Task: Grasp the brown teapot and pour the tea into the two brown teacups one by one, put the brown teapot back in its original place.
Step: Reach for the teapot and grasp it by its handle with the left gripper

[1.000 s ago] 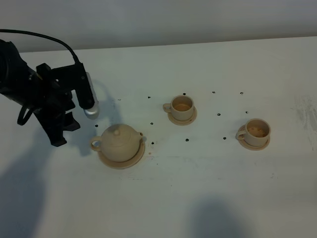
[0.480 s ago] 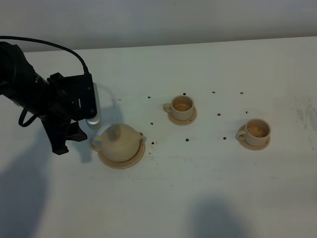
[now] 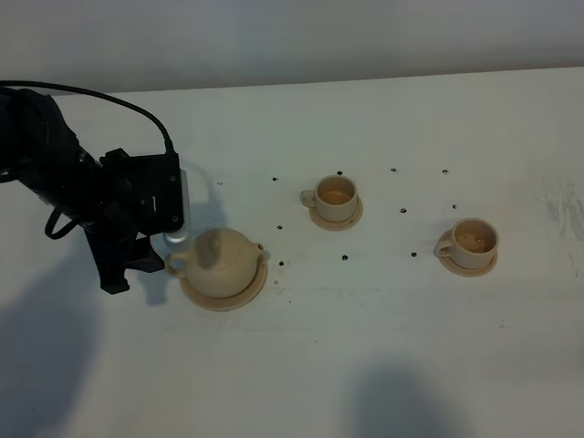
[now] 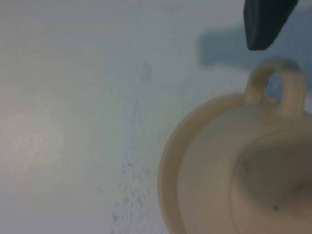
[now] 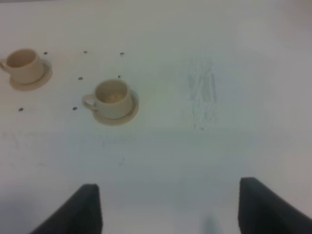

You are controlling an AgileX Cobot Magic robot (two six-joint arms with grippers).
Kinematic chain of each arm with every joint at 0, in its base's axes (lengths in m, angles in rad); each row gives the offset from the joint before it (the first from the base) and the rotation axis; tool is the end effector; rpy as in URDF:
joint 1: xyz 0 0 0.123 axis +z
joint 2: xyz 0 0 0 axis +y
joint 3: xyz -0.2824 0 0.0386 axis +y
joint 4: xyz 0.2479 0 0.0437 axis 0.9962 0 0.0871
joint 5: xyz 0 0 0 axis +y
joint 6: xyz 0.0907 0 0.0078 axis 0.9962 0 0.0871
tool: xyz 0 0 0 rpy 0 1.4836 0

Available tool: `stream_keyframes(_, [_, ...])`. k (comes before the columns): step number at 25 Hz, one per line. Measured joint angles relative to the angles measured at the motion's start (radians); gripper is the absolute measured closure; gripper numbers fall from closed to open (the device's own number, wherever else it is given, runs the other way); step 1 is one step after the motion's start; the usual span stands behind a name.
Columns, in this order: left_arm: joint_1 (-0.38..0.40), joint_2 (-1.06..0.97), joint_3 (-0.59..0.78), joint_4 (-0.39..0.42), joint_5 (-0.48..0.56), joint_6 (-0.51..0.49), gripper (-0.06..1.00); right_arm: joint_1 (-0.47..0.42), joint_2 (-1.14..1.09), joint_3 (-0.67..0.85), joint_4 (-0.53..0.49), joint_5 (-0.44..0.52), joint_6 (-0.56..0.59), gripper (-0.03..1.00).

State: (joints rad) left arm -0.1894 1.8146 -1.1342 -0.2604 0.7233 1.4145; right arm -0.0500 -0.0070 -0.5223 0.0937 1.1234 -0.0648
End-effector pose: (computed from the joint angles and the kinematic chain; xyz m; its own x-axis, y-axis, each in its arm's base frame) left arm 0.3406 -0.0811 0.1793 -0.1114 0.9627 -0.2468 0.9674 0.1618 0.1946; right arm -0.0110 0.0082 0.2785 -0.4826 0.0000 -0.8758 -0.0356 0.9992 0.0197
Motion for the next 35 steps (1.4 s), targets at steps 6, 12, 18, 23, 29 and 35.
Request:
stream_keyframes(6, [0.0,0.029,0.0,0.0,-0.026,0.002,0.49,0.0,0.0,0.0,0.0,0.0,0.0,0.39])
stream_keyframes(12, [0.0,0.054,0.0,0.0,-0.035,0.002,0.49,0.0,0.0,0.0,0.0,0.0,0.0,0.39])
stream_keyframes(18, [-0.009,0.068,0.0,-0.001,-0.058,0.002,0.49,0.0,0.0,0.0,0.0,0.0,0.0,0.39])
stream_keyframes(23, [-0.009,0.068,-0.001,-0.003,-0.07,0.007,0.49,0.0,0.0,0.0,0.0,0.0,0.0,0.39])
stream_keyframes(29, [-0.028,0.068,-0.001,-0.024,-0.083,0.031,0.49,0.0,0.0,0.0,0.0,0.0,0.0,0.39])
stream_keyframes(35, [-0.03,0.068,-0.001,-0.035,-0.084,0.072,0.49,0.0,0.0,0.0,0.0,0.0,0.0,0.39])
